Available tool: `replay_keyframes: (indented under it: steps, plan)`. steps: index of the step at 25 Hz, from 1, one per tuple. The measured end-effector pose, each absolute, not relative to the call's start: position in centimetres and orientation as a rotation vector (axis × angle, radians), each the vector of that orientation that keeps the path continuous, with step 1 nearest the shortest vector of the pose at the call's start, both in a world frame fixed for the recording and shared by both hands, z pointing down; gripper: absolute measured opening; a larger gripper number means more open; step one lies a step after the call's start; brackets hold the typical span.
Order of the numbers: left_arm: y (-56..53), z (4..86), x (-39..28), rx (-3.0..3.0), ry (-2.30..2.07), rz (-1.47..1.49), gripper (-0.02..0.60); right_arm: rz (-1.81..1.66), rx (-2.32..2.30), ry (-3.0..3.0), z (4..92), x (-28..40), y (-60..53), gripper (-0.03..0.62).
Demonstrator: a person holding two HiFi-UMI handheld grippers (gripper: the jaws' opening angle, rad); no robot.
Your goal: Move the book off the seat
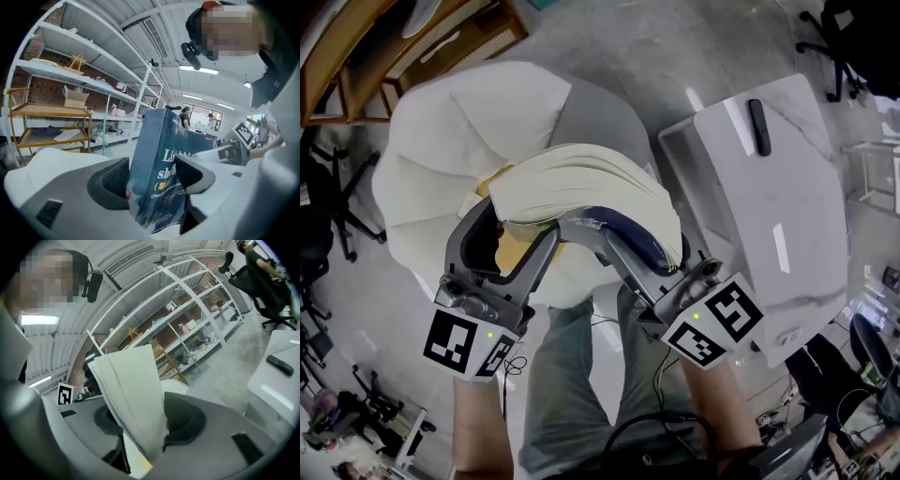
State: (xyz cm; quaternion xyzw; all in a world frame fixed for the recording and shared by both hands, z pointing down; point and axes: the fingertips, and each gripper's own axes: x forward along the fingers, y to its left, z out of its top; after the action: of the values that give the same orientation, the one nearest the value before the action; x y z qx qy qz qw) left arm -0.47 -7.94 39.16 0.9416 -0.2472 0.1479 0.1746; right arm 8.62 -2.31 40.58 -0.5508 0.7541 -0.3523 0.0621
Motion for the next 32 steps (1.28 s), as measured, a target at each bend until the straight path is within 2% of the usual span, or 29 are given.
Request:
replay_keyframes:
  steps: [24,32]
  plan:
    - [5.2,42.2,30.1,2.744,-0.03,0.569,0.308,-1.016,-2.07,1.72,43.3,35.9,14.3,0.201]
    - [9.4,44.2,37.1,2.731,0.197,0.631,0.305,-1.028,-2.164,1.53,45.2,41.4,19.3,0.201]
